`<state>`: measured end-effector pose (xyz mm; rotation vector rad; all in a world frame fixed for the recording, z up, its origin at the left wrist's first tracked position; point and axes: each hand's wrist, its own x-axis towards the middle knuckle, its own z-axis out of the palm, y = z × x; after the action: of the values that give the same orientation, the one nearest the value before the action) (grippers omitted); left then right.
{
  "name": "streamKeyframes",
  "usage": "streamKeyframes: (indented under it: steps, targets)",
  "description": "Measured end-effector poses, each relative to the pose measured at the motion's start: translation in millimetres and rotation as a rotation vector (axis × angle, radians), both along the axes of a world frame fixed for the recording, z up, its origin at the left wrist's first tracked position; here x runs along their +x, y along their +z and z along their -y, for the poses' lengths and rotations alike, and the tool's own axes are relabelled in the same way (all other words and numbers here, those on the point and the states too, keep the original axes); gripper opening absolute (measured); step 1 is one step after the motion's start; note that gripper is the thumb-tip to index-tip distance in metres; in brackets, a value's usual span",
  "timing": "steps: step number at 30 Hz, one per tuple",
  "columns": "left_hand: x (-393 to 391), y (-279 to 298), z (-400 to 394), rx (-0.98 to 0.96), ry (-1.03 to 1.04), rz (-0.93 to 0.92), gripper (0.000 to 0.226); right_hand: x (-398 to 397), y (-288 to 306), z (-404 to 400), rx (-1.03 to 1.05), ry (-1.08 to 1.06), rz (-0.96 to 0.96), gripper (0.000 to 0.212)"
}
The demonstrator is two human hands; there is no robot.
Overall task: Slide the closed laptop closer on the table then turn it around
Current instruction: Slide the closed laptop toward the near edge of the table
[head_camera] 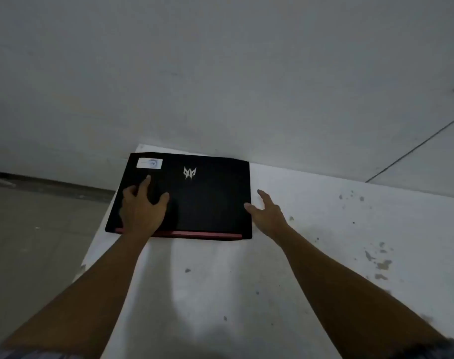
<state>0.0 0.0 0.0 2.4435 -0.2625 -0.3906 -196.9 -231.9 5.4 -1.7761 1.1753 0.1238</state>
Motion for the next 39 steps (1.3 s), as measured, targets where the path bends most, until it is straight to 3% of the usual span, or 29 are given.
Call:
streamKeyframes:
  steps: [3, 7, 13, 18, 24, 36, 39]
  targets:
    - [13, -23, -9, 0.325, 0.000, -0.032, 0.088, 12, -19, -8, 0.011, 0.046, -0.103, 0.077]
    - [15, -44, -20, 0.414, 0.013, -0.039, 0.096, 26, -38, -17, -0.071, 0.088, -0.148, 0.078]
    - [23, -41, -26, 0.394, 0.034, 0.008, 0.102, 37, -47, -21, -0.147, 0.125, -0.218, 0.094]
    - [32, -31, -32, 0.306, 0.067, -0.052, 0.113, 38, -49, -20, -0.136, 0.068, -0.202, 0.108]
    - [30, -28, -35, 0.277, 0.096, -0.140, 0.125, 39, -42, -4, -0.106, 0.200, -0.273, 0.117]
    - [46, -22, -42, 0.205, 0.057, -0.264, 0.145, 51, -39, 4, 0.002, 0.333, -0.352, 0.114]
    - [48, -20, -44, 0.134, 0.036, -0.300, 0.146, 53, -35, 11, 0.083, 0.349, -0.278, 0.115]
